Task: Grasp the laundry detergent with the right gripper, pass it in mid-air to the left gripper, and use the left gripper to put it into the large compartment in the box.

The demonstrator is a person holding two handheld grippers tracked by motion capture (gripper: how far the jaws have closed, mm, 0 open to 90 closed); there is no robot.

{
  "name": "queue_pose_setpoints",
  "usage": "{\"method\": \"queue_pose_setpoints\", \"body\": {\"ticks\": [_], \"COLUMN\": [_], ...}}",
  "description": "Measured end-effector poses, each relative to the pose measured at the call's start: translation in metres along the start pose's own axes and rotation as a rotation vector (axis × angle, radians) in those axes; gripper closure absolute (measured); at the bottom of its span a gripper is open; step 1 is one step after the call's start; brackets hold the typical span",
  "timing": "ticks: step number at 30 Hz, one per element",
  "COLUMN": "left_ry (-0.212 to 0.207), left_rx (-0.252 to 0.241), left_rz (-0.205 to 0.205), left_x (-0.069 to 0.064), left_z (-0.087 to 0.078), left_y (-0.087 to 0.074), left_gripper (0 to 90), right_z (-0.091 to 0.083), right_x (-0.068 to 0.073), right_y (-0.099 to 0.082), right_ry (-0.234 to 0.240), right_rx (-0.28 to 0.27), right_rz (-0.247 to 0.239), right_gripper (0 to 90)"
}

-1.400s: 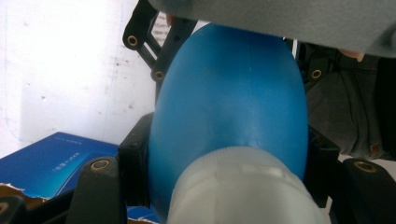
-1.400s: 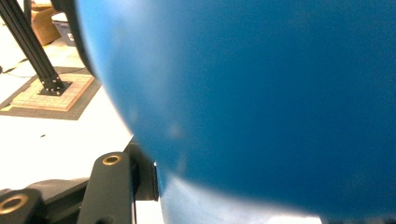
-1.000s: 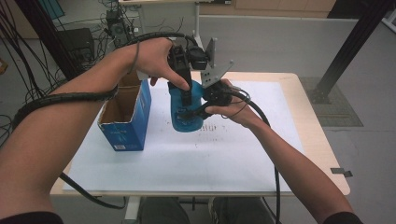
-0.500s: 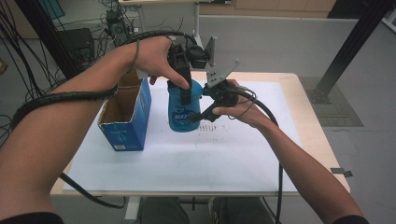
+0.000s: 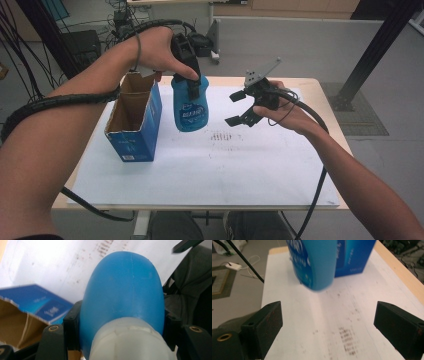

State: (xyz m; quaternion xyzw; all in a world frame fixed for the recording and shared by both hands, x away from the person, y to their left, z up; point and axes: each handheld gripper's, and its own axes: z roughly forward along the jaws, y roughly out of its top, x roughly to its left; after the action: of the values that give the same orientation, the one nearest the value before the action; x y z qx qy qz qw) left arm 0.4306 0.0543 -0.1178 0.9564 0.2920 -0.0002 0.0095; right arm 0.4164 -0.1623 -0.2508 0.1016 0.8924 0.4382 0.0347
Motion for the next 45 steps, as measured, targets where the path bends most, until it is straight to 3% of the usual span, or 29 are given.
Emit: {"method": "queue_pose_setpoints", "body": {"ticks": [5,11,14,15,18,23,28,34,45], "left_ry": [0.036,0.057,0.052,0.05,0.062,0.099,0.091,0.102,0.129], "left_rx": [-0.013,-0.057,-0.09,-0.121,-0.133,-0.127,-0.142,-0.168,-0.205], "left_rz": [-0.108,-0.273,-0.379,-0.447,-0.526,-0.627,-0.738,-0.838,-0.964], "left_x": [0.01,0.025,0.033,0.035,0.043,0.056,0.069,0.08,0.09], "left_z": [-0.013,-0.031,-0.042,-0.044,-0.055,-0.07,-0.08,-0.095,-0.118], "left_y": [-0.008,-0.018,-0.025,-0.027,-0.033,-0.045,-0.062,-0.081,-0.099], "left_gripper": [37.0,37.0,37.0,37.1,37.1,37.1,37.1,37.1,37.2], "right_z": [-0.018,-0.033,-0.039,-0.041,-0.048,-0.058,-0.064,-0.071,-0.077], "right_x": [-0.007,-0.013,-0.014,-0.014,-0.018,-0.021,-0.022,-0.02,-0.014], "right_y": [-0.013,-0.029,-0.034,-0.035,-0.04,-0.047,-0.053,-0.058,-0.064], "right_ry": [-0.039,-0.084,-0.095,-0.097,-0.108,-0.129,-0.144,-0.165,-0.182], "right_rx": [0.056,0.116,0.134,0.141,0.136,0.133,0.147,0.161,0.165], "right_rz": [0.047,0.089,0.098,0.1,0.122,0.141,0.147,0.142,0.143], "right_gripper": [8.1,8.0,8.0,8.0,8.1,7.9,7.9,7.9,8.1]}}
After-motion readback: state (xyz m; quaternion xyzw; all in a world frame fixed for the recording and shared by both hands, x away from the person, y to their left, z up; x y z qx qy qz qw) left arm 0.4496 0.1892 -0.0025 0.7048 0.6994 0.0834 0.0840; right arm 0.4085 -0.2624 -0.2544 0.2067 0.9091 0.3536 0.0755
